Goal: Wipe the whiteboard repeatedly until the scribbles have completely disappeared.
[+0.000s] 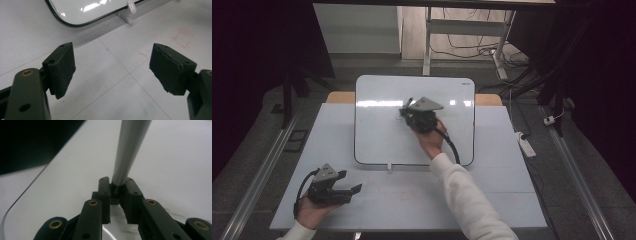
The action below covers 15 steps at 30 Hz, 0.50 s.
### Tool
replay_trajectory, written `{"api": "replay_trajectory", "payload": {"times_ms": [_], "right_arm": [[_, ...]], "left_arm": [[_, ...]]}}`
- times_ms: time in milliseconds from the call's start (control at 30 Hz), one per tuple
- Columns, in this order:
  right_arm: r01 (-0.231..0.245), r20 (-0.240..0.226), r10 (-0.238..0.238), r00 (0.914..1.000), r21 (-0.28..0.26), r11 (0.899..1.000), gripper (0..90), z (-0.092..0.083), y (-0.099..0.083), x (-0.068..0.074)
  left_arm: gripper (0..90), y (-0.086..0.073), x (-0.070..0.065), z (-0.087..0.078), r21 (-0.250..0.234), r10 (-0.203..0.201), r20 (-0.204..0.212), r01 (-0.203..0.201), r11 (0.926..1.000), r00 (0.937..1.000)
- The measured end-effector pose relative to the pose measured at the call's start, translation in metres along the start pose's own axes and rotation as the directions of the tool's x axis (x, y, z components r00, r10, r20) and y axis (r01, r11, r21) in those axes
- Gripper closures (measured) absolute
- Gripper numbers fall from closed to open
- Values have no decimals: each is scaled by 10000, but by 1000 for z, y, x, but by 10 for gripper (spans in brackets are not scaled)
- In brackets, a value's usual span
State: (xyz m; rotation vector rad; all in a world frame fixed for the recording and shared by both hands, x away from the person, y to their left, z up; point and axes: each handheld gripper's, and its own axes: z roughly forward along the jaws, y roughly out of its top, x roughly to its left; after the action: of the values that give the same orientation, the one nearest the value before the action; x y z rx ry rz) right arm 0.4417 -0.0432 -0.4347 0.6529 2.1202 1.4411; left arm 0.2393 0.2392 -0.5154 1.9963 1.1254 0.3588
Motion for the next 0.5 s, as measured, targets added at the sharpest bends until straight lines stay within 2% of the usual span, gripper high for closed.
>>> {"api": "replay_trajectory", "payload": {"times_ms": [33,67,100,167,200,233,300,333,367,400,433,467,500], "right_arm": [[450,-295,-443,9986,210,9988,776,3,-1,8],[752,-248,-745,9969,287,9968,776,3,0,9],[634,-134,-632,9979,203,9978,776,3,3,5],[-168,556,182,9983,-268,9995,776,0,7,-9],[-515,549,536,9971,-380,9979,776,0,8,-13],[-542,431,554,9975,-278,9981,776,2,7,-9],[352,-344,-341,9988,315,9989,776,7,4,8],[710,-587,-679,9960,529,9961,776,8,3,14],[843,-603,-807,9949,587,9947,776,8,3,15],[711,-485,-686,9965,523,9961,776,8,5,11],[444,-138,-440,9989,317,9985,776,7,7,4],[13,73,-14,10000,119,9999,776,5,9,-2],[-328,88,328,9994,23,9995,776,5,9,-5]], "left_arm": [[215,0,0,0,17,-12,-16,12,10000,10000],[215,0,0,0,17,-12,-16,12,10000,10000],[215,0,0,1,34,-38,-29,38,10000,10000],[215,-1,0,0,28,-52,-14,52,10000,10000],[215,0,0,0,16,-57,-22,57,10000,10000],[216,0,0,0,-29,-38,-49,38,10000,10000],[223,0,1,-1,-124,-61,-89,60,9999,9999],[225,0,1,-1,-158,-92,-101,91,9998,9999],[226,0,1,-1,-164,-115,-133,113,9998,9998],[227,0,2,-1,-152,-129,-134,127,9998,9998],[226,-1,1,-1,-134,-138,-116,137,9998,9998],[226,-1,1,-1,-137,-143,-104,142,9998,9998],[226,-1,1,-1,-132,-127,-103,126,9998,9999]]}}
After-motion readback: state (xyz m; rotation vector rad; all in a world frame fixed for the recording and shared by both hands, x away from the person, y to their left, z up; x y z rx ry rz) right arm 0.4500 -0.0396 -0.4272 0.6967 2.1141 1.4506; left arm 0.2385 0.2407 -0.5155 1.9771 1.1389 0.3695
